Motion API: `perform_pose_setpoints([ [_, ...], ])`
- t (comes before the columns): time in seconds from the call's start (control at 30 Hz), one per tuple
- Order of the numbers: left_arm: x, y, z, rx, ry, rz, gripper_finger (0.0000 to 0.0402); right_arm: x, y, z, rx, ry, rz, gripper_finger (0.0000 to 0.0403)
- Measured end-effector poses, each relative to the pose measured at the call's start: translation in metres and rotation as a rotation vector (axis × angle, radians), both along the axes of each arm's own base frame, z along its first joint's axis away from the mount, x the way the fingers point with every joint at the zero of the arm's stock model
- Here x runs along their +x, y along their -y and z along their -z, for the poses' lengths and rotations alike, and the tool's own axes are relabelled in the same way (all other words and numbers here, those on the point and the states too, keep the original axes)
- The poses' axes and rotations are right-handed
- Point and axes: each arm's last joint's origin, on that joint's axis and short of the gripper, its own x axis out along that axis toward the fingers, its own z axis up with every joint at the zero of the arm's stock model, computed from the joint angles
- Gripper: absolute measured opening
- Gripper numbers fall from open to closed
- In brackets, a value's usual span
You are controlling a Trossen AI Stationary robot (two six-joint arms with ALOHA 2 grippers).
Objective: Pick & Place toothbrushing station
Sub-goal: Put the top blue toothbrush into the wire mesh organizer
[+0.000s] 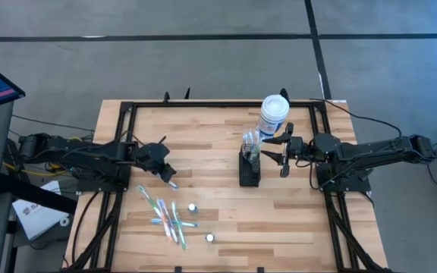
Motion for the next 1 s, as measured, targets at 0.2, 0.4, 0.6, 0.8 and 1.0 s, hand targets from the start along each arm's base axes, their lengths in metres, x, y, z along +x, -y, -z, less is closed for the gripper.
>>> perform_pose_setpoints([
  [0.2,-0.012,0.003,-0.006,-0.088,-0.009,-0.003,0.009,0.0,0.0,0.0,-0.014,0.0,0.001,0.017],
  [0.4,-0.025,0.004,-0.004,-0.051,-0.094,0.064,0.009,0.0,-0.002,0.0,-0.014,-0.001,-0.012,0.017],
  [0.6,-0.033,0.004,-0.003,-0.001,-0.155,0.128,0.009,0.0,-0.002,-0.001,-0.012,0.003,-0.013,0.017],
  [0.8,-0.034,0.005,-0.004,0.141,-0.141,0.332,0.009,0.0,-0.002,-0.001,-0.008,0.005,-0.013,0.017],
  [1.0,-0.033,0.004,-0.003,0.165,-0.156,0.322,0.0095,0.0,-0.002,0.0,-0.007,0.004,-0.012,0.017],
])
